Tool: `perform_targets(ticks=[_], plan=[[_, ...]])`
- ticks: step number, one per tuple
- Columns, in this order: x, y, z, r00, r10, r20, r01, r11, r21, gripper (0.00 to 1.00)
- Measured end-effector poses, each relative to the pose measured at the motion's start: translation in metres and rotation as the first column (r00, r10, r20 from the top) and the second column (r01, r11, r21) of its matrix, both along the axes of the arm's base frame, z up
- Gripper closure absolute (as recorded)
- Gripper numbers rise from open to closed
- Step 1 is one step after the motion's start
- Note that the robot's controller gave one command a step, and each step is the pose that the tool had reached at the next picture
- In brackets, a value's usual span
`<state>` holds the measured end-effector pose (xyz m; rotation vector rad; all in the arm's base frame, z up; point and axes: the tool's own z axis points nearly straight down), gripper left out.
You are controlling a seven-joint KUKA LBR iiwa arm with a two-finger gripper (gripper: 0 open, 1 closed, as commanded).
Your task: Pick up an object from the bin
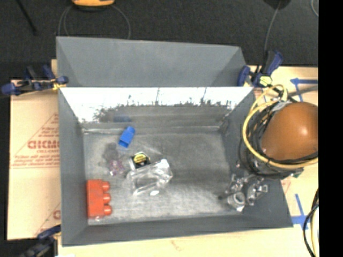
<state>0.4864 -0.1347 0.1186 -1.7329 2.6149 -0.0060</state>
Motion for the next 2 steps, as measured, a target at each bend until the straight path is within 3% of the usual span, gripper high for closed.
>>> perform_targets(ticks=[2], plan=[[0.002,-0.001,0.048,1.000,-0.007,-0.001,0.007,1.000,0.000,1.00]])
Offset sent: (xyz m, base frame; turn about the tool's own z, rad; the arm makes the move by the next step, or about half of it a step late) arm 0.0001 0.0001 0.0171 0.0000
